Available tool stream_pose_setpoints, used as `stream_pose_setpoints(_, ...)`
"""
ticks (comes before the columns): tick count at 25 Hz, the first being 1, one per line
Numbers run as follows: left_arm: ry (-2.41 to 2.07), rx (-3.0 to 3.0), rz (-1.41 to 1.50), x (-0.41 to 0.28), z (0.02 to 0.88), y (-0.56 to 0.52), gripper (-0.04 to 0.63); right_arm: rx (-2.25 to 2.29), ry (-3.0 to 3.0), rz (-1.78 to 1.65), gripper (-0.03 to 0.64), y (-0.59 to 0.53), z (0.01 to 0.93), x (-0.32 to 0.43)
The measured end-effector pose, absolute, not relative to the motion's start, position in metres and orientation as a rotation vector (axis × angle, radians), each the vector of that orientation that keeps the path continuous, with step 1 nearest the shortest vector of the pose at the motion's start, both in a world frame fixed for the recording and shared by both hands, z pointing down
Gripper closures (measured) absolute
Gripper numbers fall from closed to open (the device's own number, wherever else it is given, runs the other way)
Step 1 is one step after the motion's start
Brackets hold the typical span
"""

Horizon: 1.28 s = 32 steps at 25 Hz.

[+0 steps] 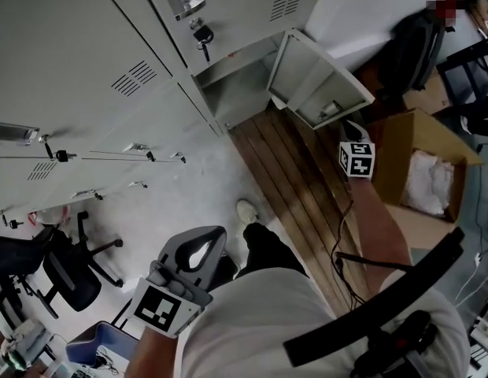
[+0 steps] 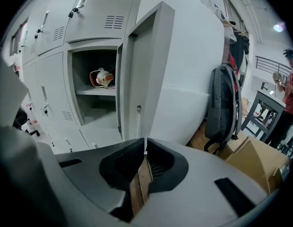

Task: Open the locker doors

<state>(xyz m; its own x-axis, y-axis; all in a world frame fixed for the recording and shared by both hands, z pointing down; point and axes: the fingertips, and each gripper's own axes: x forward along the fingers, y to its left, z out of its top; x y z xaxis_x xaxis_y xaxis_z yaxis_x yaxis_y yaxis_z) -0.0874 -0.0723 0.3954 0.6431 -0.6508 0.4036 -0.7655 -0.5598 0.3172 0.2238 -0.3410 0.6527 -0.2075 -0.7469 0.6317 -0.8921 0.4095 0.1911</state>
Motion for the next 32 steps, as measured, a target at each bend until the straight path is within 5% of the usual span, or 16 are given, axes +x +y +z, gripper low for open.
stream_pose_setpoints(17,-1.292,2.331,0.182,-0.156,0.387,-0.008,0.584,0.891,-2.344,0.299,0.594,-0.199,0.639,-0.019)
stream_pose_setpoints(25,-1.408,2.272,0.139,0.019,0.392,-0.101,0.584,0.627,-2.492,0.214,0.594,-0.300,0.608,0.067)
stream_pose_setpoints(32,-1.420,2.255,0.127,0.001,0.399,-0.052,0.584,0.578,-2.534,0.203,0.594,-0.267,0.595,0.007)
